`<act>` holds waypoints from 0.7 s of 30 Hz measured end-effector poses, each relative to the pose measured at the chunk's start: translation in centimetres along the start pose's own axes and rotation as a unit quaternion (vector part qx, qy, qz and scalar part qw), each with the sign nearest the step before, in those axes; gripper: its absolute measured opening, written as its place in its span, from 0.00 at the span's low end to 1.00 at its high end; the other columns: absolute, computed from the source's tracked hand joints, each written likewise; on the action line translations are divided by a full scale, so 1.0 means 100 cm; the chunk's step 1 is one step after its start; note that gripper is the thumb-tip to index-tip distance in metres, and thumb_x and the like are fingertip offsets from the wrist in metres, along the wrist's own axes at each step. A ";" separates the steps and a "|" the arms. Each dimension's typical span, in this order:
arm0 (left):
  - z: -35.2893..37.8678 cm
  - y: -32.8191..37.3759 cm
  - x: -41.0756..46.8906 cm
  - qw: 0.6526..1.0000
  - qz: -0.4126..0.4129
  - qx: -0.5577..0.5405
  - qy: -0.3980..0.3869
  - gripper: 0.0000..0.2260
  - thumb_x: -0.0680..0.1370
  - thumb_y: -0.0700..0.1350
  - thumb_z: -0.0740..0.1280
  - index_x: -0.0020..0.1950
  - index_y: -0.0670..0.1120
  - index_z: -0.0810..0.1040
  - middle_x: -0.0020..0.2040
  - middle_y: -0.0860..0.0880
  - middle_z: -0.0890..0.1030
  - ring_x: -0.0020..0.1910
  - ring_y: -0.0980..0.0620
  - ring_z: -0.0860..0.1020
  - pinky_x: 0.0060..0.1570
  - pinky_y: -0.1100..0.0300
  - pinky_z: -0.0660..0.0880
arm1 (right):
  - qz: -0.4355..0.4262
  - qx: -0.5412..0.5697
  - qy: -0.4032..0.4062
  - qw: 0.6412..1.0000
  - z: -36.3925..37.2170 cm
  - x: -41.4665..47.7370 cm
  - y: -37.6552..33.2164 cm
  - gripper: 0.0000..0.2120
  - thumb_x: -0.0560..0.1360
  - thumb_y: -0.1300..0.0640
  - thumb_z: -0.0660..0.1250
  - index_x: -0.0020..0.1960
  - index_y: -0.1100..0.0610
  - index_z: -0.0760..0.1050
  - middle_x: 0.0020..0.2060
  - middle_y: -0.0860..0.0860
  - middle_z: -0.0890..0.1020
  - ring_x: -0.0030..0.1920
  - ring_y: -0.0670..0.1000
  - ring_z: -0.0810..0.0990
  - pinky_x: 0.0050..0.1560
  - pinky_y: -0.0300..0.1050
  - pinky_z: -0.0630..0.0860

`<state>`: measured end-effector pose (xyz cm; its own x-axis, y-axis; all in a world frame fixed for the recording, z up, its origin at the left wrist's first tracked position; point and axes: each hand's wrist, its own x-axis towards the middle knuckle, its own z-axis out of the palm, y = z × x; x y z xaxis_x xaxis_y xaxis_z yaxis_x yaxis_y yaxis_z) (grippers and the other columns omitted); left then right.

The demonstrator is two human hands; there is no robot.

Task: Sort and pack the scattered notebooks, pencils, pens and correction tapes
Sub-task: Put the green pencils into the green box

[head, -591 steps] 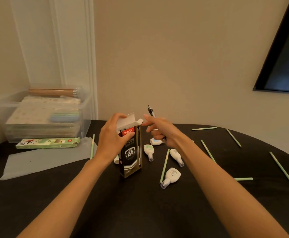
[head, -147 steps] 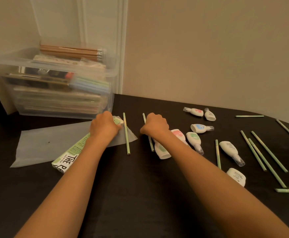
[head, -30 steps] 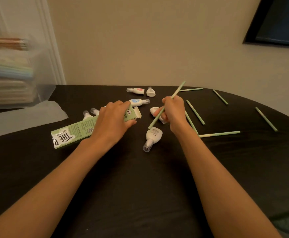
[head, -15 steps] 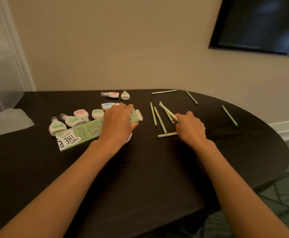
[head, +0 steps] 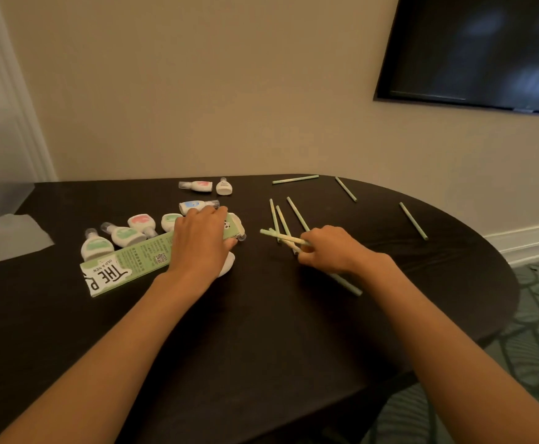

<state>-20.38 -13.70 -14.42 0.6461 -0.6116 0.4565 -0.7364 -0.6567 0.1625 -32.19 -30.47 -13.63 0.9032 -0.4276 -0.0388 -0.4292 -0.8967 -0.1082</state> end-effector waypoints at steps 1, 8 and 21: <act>-0.001 -0.002 0.000 1.000 -0.005 0.001 -0.002 0.22 0.76 0.51 0.66 0.68 0.47 0.68 0.65 0.47 0.73 0.62 0.45 0.70 0.56 0.53 0.66 | -0.004 0.024 0.006 1.000 0.001 0.002 -0.005 0.06 0.77 0.51 0.63 0.43 0.52 0.71 0.36 0.48 0.74 0.35 0.45 0.72 0.33 0.38 0.66; -0.008 -0.021 -0.004 1.000 -0.018 -0.007 -0.010 0.21 0.76 0.51 0.65 0.67 0.47 0.68 0.63 0.46 0.74 0.60 0.46 0.70 0.56 0.54 0.65 | 0.083 0.464 -0.040 0.881 0.003 0.015 -0.050 0.11 0.79 0.57 0.54 0.39 0.57 0.68 0.26 0.50 0.71 0.21 0.44 0.66 0.21 0.35 0.65; -0.018 -0.073 0.004 0.995 -0.025 -0.060 -0.073 0.22 0.76 0.51 0.65 0.69 0.49 0.67 0.62 0.47 0.73 0.61 0.46 0.70 0.60 0.53 0.64 | 0.081 0.825 0.057 0.557 0.009 0.068 -0.101 0.14 0.81 0.56 0.56 0.39 0.61 0.71 0.32 0.53 0.71 0.25 0.46 0.71 0.21 0.35 0.70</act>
<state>-15.08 -8.38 -13.88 0.6990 -0.6420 0.3151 -0.7150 -0.6362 0.2899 -21.72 -24.25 -13.67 0.8072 -0.5764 -0.1274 0.1741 0.4387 -0.8816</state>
